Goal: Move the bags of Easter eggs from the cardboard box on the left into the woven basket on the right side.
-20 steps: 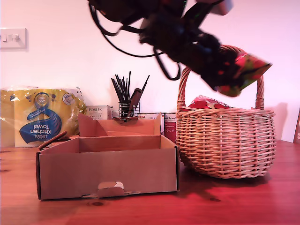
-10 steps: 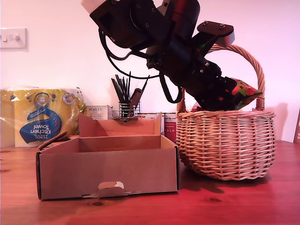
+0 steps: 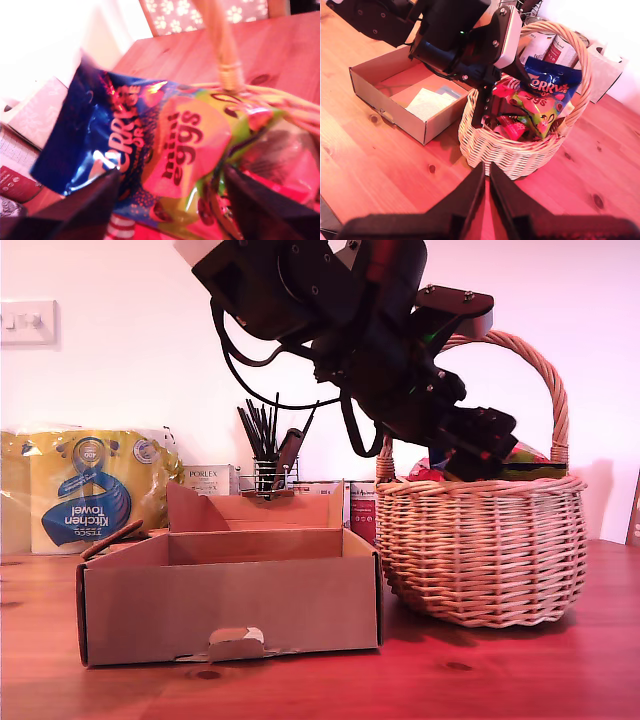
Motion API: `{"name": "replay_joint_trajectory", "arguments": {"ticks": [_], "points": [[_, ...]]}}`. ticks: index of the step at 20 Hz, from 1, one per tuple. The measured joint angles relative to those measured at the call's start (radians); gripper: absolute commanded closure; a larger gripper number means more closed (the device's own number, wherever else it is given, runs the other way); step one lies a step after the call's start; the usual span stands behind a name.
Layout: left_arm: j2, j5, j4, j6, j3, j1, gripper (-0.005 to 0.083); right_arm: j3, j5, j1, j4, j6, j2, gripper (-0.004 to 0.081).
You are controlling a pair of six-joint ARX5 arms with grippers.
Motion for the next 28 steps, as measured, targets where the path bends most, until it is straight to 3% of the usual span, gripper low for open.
{"name": "replay_joint_trajectory", "arguments": {"ticks": [9,12,15,16,19,21,24,28], "points": [[-0.119,0.013,-0.181,-0.012,0.000,-0.021,0.0083,0.000,0.000,0.000,0.000,-0.019,0.000,0.0783],[-0.178,0.042,-0.273,-0.035,0.000,-0.025,0.0129,0.000,0.000,0.000,0.001,-0.019,0.000,0.0783],[-0.221,0.058,-0.363,-0.082,0.000,-0.025,0.0258,0.000,0.000,0.000,0.002,-0.019,0.000,0.0783],[-0.233,0.069,-0.401,-0.102,0.000,-0.025,0.0355,0.000,0.000,0.000,0.006,-0.010,0.000,0.0783],[-0.267,0.122,-0.531,-0.137,0.000,-0.024,0.0791,0.000,-0.001,0.000,0.061,0.057,0.027,0.0783],[-0.277,0.192,-0.571,-0.158,0.000,-0.019,0.0795,0.000,-0.002,0.000,0.137,0.111,0.076,0.0783],[-0.284,0.180,-0.573,-0.236,-0.014,-0.010,0.0795,0.000,0.029,0.000,0.258,0.170,0.140,0.0783],[-0.437,0.157,-0.491,-0.264,-0.198,0.024,0.0795,-0.001,0.077,-0.019,0.347,0.193,0.145,0.0783]]}}
